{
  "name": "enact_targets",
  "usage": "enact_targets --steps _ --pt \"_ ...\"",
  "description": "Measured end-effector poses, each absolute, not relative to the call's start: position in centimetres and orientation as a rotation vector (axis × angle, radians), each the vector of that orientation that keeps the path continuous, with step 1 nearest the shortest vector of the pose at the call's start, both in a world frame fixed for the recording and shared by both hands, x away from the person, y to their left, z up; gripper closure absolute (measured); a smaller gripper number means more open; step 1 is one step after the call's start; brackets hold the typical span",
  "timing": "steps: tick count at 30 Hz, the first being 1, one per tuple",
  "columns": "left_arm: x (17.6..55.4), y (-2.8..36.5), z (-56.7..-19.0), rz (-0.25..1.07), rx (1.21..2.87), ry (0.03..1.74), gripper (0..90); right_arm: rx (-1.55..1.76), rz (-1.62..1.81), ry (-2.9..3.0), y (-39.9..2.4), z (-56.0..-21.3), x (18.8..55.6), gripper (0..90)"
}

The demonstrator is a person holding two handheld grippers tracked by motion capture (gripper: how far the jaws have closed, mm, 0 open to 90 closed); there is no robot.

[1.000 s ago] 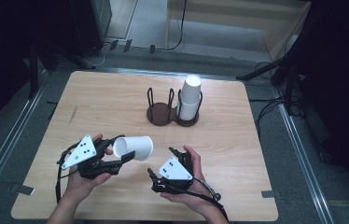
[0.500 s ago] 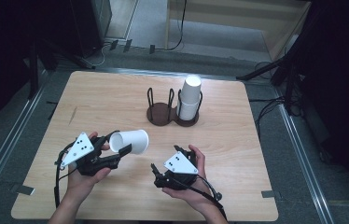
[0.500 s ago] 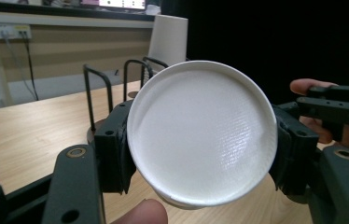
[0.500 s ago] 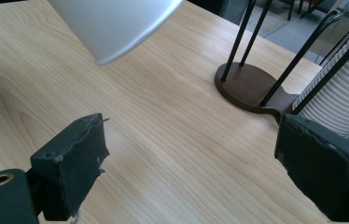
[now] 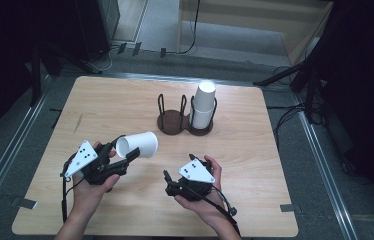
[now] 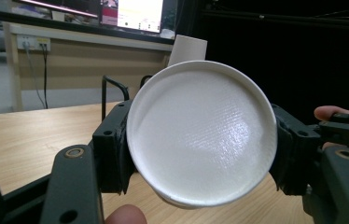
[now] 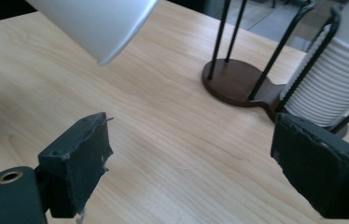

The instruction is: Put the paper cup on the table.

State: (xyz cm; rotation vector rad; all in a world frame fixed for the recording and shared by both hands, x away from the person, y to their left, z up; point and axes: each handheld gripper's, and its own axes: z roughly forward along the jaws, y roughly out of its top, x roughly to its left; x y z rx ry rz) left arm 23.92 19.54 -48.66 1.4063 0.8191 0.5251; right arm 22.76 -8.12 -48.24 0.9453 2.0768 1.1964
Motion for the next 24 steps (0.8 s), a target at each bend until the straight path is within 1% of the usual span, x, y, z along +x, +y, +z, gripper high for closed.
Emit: enact_targets --steps 3,5,8,15,18,20,21,24 --pt "24.1 19.5 -48.9 0.524 1.392 0.825 35.1 0.975 1.204 2.041 -7.9 -48.3 22.6 13.4" --pt "24.2 19.3 -49.1 0.545 1.391 0.84 35.2 0.996 1.233 2.021 -7.8 -48.3 22.4 14.5" --pt "24.3 19.1 -49.1 0.561 1.389 0.848 35.1 1.006 1.232 2.03 -7.4 -48.3 22.2 21.0" --pt "24.4 18.7 -49.1 0.573 1.363 0.84 35.2 1.138 1.237 2.0 -7.1 -47.9 22.2 27.4" --pt "24.4 18.8 -49.0 0.59 1.349 0.85 35.2 1.2 1.294 1.97 -7.0 -47.5 22.2 32.6" --pt "24.5 18.9 -49.0 0.588 1.337 0.855 35.2 1.224 1.385 1.953 -6.8 -47.7 22.2 39.4" --pt "24.4 18.9 -48.9 0.589 1.335 0.855 35.2 1.225 1.404 1.969 -6.6 -47.7 22.2 38.9" --pt "24.4 18.8 -48.9 0.587 1.33 0.853 35.2 1.24 1.42 2.019 -5.7 -47.7 22.1 32.2"
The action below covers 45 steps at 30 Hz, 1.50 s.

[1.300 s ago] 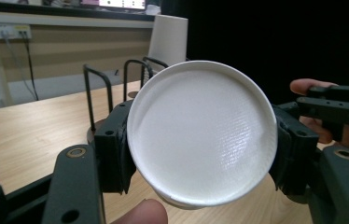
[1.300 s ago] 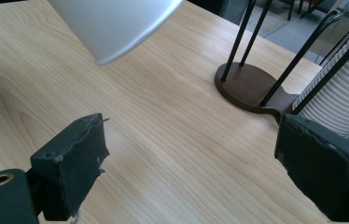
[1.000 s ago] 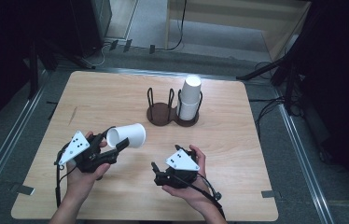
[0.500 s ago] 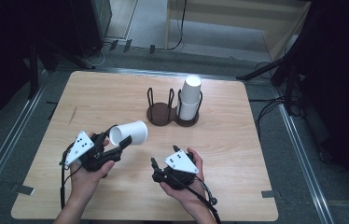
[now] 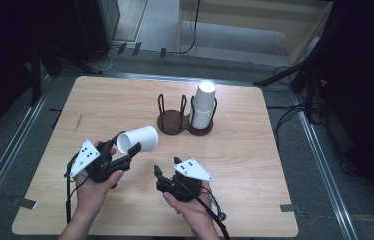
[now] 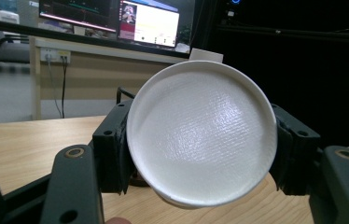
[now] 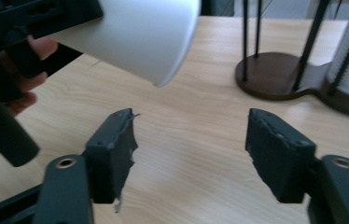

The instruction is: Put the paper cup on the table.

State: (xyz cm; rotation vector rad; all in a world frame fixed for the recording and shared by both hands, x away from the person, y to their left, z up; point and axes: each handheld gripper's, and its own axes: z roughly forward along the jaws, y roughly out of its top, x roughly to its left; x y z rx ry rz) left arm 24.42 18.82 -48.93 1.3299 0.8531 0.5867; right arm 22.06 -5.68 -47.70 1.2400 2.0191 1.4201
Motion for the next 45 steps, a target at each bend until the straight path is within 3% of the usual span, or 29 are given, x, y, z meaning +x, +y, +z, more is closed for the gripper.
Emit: enact_targets --steps 8,10,22,45 --pt "24.6 18.8 -49.2 0.588 1.327 0.848 35.2 1.474 1.584 2.016 -4.6 -47.4 22.7 4.6" --pt "24.6 18.8 -49.3 0.59 1.325 0.848 35.2 1.567 1.645 1.978 -4.7 -47.4 23.1 1.8" --pt "24.6 18.1 -49.4 0.594 1.333 0.836 35.2 1.962 1.991 1.7 -5.3 -46.4 24.3 2.4" --pt "24.3 16.8 -50.0 0.609 1.348 0.801 35.2 2.727 2.245 1.166 -4.5 -47.1 25.5 2.9"
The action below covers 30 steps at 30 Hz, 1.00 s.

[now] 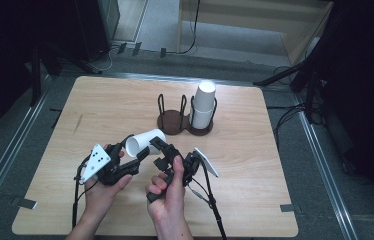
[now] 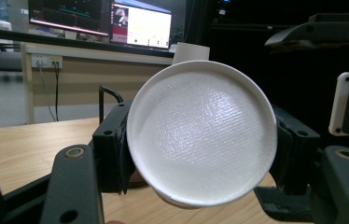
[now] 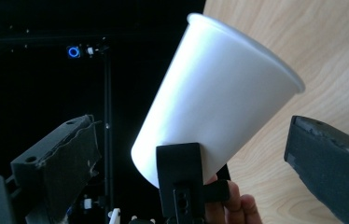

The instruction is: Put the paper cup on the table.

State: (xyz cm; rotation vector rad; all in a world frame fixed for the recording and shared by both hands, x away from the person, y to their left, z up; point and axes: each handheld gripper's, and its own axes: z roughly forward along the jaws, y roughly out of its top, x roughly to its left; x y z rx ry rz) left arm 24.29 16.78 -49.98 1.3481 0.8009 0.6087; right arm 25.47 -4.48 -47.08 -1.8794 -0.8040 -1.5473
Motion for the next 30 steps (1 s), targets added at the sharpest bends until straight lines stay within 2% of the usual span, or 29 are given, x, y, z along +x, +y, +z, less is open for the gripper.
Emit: enact_targets --steps 14,30 --pt "24.2 16.6 -50.0 0.62 1.343 0.784 35.2 -1.888 -1.406 -0.637 -3.7 -48.2 27.1 3.0" --pt "24.1 16.6 -50.0 0.633 1.349 0.758 35.0 -1.859 -1.35 -0.557 -3.0 -49.2 28.9 8.1"
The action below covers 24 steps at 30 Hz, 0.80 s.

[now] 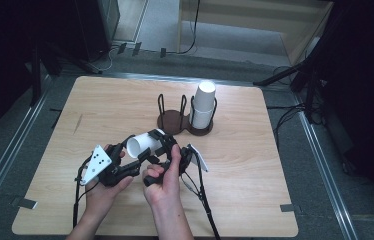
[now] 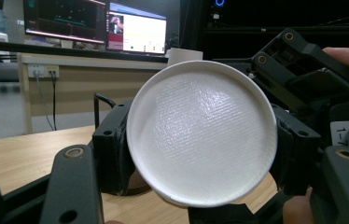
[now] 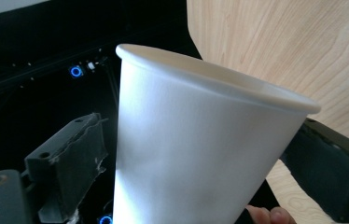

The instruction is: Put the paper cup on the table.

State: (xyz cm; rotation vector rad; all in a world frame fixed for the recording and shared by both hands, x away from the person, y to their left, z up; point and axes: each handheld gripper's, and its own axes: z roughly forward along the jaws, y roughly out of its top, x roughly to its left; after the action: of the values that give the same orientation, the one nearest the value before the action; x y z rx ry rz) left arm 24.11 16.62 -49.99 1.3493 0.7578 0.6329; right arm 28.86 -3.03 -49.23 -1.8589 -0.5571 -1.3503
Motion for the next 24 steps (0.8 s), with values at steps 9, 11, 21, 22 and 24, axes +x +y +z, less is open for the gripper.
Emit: enact_targets --steps 9,11,21,22,24 --pt "24.08 16.57 -50.02 0.64 1.353 0.753 34.9 -1.854 -1.337 -0.541 -2.76 -49.64 29.15 12.9" --pt "24.06 16.54 -50.01 0.641 1.352 0.752 34.9 -1.858 -1.342 -0.541 -2.69 -49.74 29.2 13.6" --pt "24.16 16.77 -50.03 0.637 1.349 0.757 33.8 -1.807 -1.363 -0.517 -2.65 -49.93 29.34 22.7" --pt "24.17 16.78 -50.04 0.636 1.349 0.758 33.6 -1.807 -1.367 -0.519 -2.64 -49.95 29.34 23.2" --pt "24.16 16.78 -50.03 0.638 1.348 0.755 32.9 -1.808 -1.374 -0.519 -2.62 -49.9 29.3 24.1"
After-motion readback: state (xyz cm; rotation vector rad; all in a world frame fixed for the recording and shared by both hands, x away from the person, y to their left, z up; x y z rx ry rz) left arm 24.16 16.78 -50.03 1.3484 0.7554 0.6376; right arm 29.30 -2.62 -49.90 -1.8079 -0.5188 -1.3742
